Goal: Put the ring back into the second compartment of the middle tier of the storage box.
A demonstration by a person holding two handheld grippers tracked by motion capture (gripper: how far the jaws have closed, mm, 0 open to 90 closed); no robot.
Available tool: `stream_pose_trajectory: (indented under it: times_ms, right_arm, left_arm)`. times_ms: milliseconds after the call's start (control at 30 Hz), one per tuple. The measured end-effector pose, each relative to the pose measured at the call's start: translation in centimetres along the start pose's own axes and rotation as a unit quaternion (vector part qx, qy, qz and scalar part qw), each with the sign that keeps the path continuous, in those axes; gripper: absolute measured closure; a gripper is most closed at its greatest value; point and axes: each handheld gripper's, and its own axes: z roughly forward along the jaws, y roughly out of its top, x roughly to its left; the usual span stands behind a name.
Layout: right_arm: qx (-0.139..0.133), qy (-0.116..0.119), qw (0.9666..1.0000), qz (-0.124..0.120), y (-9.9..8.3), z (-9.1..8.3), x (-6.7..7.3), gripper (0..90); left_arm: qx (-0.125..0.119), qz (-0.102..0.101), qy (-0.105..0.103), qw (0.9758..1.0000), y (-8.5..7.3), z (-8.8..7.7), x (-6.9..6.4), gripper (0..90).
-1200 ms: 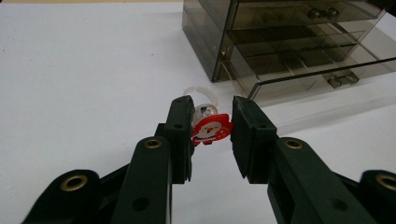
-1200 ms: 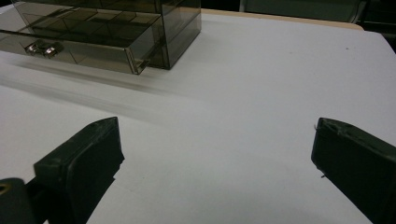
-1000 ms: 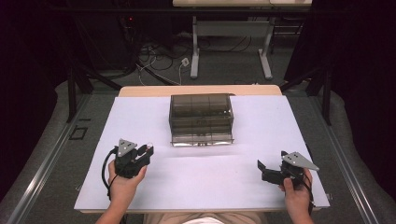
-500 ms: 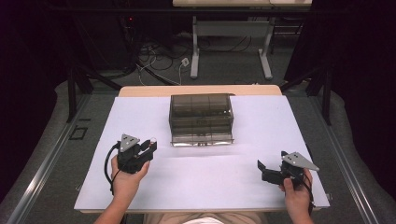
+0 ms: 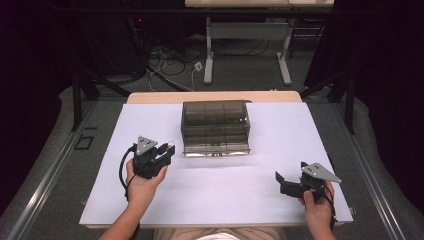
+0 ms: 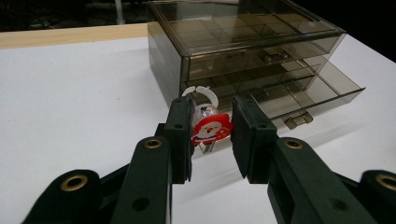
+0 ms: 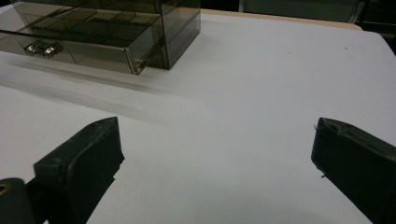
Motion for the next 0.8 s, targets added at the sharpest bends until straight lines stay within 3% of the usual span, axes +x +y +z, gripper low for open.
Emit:
stream_pose_trajectory:
  times_ms: [433,800]
  right_arm:
    - [-0.006,0.001,1.0,0.001,-0.1,0.1,0.0,1.4]
    - [-0.005,0.0,1.0,0.002,-0.1,0.1,-0.1,1.4]
  left_arm:
    - [-0.002,0.017,-0.008,0.9998,2.0,0.6,-1.1,68.9]
    - [0.004,0.015,-0.019,0.9997,2.7,1.5,-1.9,68.9]
